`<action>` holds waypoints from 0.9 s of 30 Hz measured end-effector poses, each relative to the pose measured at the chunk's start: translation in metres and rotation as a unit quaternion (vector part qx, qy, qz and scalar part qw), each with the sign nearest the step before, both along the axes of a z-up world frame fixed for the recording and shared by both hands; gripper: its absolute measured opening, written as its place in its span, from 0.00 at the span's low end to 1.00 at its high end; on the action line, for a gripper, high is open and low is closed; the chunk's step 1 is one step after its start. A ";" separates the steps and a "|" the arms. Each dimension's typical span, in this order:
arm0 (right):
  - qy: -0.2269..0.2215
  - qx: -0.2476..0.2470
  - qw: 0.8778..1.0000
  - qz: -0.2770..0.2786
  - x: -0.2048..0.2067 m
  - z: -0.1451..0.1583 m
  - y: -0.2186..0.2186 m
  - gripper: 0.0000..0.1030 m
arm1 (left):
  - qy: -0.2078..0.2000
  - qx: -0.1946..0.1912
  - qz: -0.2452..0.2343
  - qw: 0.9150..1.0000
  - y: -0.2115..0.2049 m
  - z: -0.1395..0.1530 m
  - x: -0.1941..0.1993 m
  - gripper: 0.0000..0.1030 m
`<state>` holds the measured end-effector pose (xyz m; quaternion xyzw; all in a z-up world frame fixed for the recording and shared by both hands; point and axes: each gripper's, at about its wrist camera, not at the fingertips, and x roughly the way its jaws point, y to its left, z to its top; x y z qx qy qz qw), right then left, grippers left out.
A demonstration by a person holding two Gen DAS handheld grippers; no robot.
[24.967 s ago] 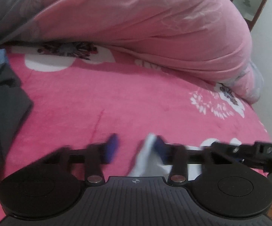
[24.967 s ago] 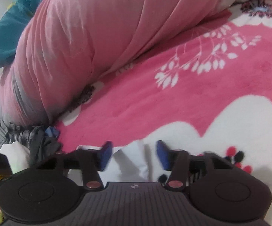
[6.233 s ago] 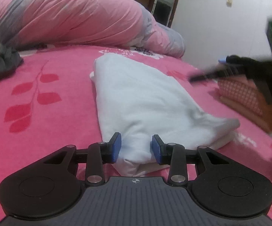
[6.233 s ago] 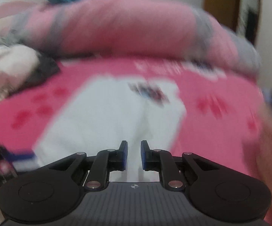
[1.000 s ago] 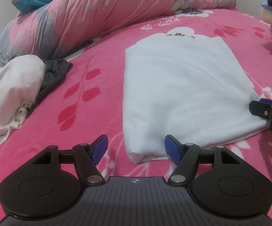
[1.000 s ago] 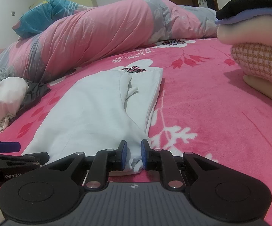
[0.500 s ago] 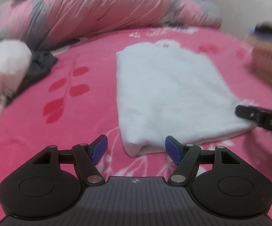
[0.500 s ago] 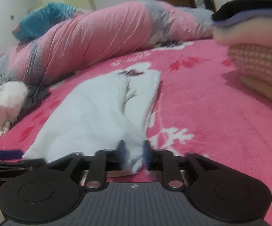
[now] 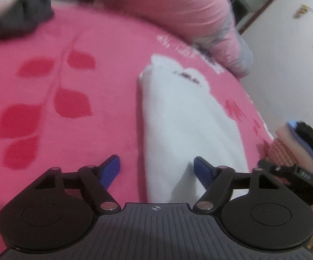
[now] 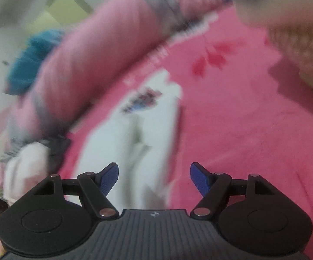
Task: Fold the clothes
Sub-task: 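Close both grippers on the end of the folded white shirt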
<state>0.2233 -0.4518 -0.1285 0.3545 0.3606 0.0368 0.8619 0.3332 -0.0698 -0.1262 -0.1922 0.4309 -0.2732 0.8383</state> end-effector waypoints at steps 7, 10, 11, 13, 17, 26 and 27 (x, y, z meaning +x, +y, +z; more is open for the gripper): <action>-0.009 0.083 0.994 0.064 0.075 -0.018 -0.011 0.81 | 0.001 -0.059 -0.033 0.998 -0.023 -0.015 0.056 0.65; -0.015 0.092 0.992 0.089 0.103 -0.019 -0.004 0.80 | 0.016 -0.091 -0.030 0.995 -0.029 -0.023 0.080 0.56; -0.018 0.094 0.991 0.095 0.112 -0.018 -0.001 0.78 | 0.021 -0.100 -0.026 0.994 -0.029 -0.025 0.085 0.53; -0.019 0.090 0.990 0.105 0.125 -0.017 0.006 0.69 | 0.031 -0.117 -0.020 0.992 -0.030 -0.031 0.096 0.46; -0.007 0.083 0.988 0.131 0.143 -0.015 0.024 0.37 | 0.032 -0.117 0.000 0.993 -0.037 -0.033 0.101 0.30; -0.070 -0.089 0.986 0.125 0.100 0.056 0.070 0.06 | -0.049 -0.083 0.013 0.995 -0.044 0.026 0.062 0.11; -0.084 -0.109 0.983 0.125 0.090 0.070 0.076 0.06 | -0.070 -0.080 0.010 0.994 -0.044 0.041 0.052 0.11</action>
